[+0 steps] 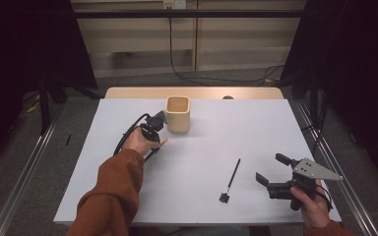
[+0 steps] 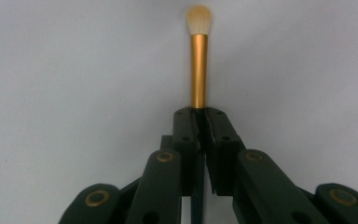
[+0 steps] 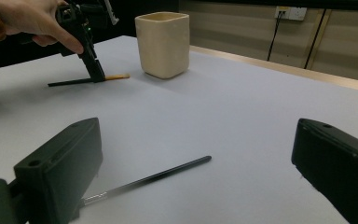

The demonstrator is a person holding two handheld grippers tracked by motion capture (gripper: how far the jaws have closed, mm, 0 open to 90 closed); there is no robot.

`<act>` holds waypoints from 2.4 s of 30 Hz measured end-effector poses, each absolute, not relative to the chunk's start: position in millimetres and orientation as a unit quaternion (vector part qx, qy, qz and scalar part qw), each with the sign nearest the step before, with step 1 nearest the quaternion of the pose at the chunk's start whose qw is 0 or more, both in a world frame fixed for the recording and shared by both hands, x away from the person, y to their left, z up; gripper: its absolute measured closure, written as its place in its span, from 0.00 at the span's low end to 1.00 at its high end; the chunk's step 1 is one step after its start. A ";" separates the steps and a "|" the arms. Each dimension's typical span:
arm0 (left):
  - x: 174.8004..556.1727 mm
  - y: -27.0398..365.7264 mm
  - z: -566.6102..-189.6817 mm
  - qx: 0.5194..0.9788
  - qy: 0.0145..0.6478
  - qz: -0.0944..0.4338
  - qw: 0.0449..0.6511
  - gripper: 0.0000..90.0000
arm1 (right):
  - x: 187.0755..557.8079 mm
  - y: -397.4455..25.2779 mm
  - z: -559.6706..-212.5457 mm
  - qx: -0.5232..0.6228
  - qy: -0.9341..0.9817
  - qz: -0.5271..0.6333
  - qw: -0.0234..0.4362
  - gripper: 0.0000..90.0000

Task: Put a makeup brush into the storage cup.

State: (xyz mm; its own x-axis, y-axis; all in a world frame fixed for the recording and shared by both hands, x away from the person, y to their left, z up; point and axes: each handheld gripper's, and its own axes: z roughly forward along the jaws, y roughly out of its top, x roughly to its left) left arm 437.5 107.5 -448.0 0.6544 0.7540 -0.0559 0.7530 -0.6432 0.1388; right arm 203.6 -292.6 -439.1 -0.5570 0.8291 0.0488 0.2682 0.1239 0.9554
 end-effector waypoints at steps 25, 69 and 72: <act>438.1 119.1 -439.3 0.891 0.431 -0.047 0.135 0.93 | 202.7 -293.0 -439.2 0.389 0.703 0.534 0.264 0.01; 406.4 159.8 -399.4 0.851 0.394 0.007 0.346 0.93 | 202.5 -292.6 -439.1 0.390 0.704 0.534 0.260 0.01; 405.1 161.9 -397.4 0.842 0.393 0.019 0.368 0.93 | 202.5 -292.7 -439.0 0.390 0.703 0.534 0.261 0.01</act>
